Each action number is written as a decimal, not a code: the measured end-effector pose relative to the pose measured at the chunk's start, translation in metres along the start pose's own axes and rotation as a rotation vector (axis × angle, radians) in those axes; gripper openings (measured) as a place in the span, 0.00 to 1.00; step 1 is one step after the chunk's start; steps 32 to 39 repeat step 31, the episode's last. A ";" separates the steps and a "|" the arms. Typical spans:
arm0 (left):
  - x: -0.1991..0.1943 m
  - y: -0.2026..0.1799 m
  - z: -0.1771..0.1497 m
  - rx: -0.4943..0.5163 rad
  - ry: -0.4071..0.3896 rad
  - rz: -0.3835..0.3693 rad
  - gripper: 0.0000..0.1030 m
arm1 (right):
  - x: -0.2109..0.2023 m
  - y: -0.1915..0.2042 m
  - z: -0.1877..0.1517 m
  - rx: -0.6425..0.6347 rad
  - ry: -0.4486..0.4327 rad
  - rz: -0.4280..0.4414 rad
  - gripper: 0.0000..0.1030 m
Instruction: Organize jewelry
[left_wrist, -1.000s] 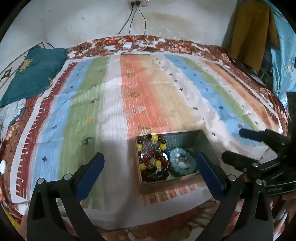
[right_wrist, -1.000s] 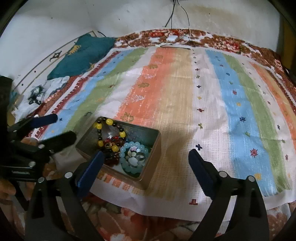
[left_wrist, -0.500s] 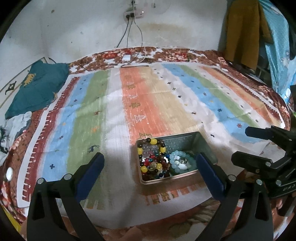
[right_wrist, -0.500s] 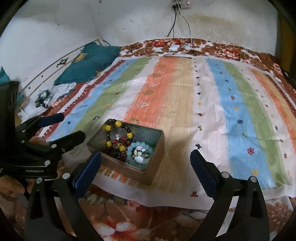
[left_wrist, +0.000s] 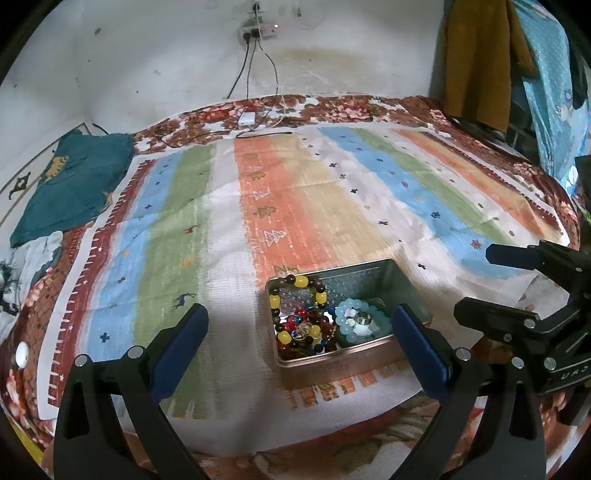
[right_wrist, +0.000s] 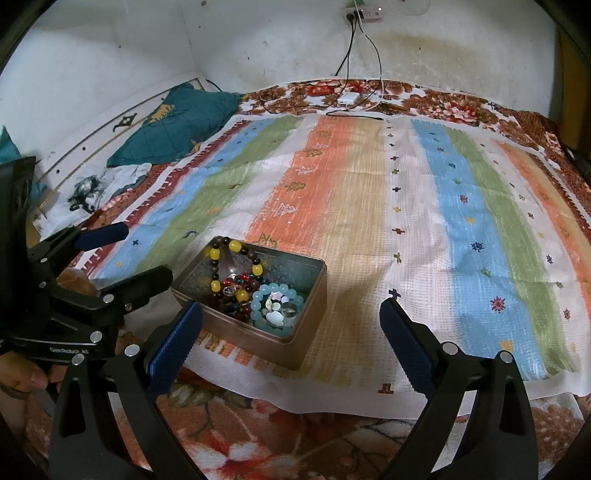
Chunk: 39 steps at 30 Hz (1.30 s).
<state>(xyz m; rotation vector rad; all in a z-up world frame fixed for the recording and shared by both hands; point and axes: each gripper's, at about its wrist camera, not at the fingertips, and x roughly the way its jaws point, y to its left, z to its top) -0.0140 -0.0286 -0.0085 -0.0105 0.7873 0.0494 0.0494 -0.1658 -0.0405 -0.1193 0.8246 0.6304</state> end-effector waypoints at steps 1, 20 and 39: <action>0.000 0.000 0.000 0.000 0.000 0.002 0.95 | 0.000 0.000 0.000 -0.002 -0.002 -0.001 0.94; 0.001 -0.002 0.000 -0.001 0.001 -0.012 0.95 | -0.001 0.000 -0.001 -0.010 -0.009 -0.010 0.94; 0.004 -0.007 -0.003 0.026 0.018 -0.016 0.95 | -0.002 -0.003 -0.001 0.005 -0.007 -0.010 0.94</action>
